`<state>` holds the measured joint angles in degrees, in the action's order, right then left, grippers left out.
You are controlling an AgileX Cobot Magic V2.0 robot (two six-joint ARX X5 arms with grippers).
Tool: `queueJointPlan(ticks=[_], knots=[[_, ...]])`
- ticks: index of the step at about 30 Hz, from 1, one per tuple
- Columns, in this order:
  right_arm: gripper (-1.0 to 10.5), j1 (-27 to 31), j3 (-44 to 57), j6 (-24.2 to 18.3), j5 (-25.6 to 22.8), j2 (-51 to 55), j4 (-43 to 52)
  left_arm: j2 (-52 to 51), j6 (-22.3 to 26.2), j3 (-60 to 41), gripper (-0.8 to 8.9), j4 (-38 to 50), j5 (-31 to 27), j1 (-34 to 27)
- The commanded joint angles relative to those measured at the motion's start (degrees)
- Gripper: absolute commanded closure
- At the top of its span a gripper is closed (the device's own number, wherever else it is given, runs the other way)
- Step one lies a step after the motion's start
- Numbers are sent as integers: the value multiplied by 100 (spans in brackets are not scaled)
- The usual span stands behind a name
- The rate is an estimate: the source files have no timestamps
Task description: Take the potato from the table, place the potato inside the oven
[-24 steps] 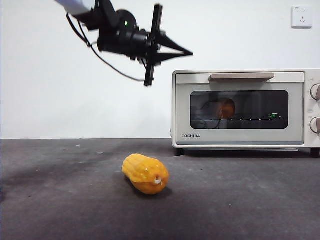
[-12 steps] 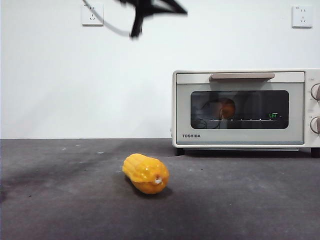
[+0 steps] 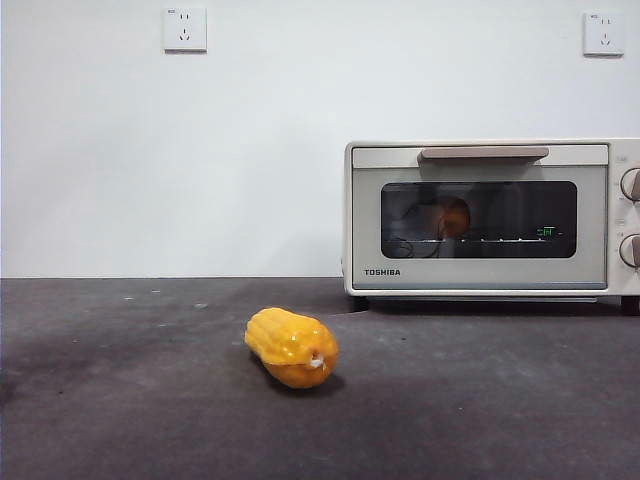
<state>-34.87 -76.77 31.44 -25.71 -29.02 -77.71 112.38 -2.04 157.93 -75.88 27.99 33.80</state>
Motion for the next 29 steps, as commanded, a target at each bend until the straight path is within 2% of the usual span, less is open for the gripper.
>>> queueJointPlan(ticks=[1,8,16,21,29], knots=[[945,-4,17,-63,-33,13,-120,-494,219,9,817,4,-686,214],[945,-4,17,-61,-28,-2,-120,-1716,553,9,817,4,-1886,649],[945,-4,17,-61,-28,-2,-120,-3075,811,-96,817,4,-2562,713],[945,-4,17,-61,-28,-2,-122,-4190,946,-949,817,4,-3156,710],[945,-4,17,-61,-28,-2,-120,-6008,887,-2911,817,7,-4048,713]])
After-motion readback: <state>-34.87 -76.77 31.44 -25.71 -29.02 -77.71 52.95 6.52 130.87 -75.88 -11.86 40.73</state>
